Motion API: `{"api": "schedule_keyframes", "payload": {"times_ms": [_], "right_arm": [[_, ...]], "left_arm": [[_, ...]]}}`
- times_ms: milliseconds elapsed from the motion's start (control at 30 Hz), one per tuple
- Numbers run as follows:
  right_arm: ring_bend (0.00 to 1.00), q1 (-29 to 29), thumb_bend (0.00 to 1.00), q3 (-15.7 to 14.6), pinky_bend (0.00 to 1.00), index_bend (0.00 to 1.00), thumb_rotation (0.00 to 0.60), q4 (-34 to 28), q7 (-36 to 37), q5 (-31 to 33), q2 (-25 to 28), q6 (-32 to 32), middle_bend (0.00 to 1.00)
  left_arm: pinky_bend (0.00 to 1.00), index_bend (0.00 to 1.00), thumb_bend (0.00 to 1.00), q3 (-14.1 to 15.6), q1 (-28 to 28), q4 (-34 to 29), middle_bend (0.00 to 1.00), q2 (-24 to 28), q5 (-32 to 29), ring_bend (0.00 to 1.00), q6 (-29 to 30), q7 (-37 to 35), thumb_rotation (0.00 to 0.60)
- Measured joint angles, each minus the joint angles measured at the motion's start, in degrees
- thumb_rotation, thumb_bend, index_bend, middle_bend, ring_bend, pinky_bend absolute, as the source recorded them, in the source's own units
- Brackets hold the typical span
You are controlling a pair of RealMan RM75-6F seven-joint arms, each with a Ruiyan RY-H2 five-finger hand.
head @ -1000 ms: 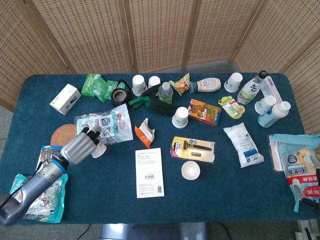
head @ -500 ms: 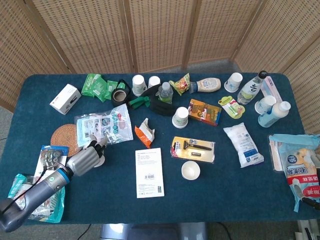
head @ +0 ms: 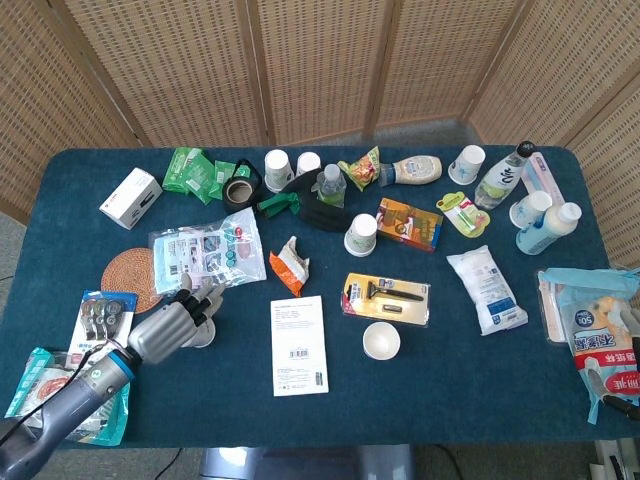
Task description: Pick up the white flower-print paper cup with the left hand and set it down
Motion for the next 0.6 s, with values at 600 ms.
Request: {"api": "schedule_keyframes", "payload": {"times_ms": [600], "right_arm": [[0.00,2.6,0.35,1.1,0.00,0.00,0.523,-1.0,-3.1,-0.6,0.7,-1.9,0.00]], "left_arm": [[0.20,0.00,0.41,-5.9,8.6,-8.3,0.00,7.7,-13.4,0.00,10.2,-31.9,0.600]]}}
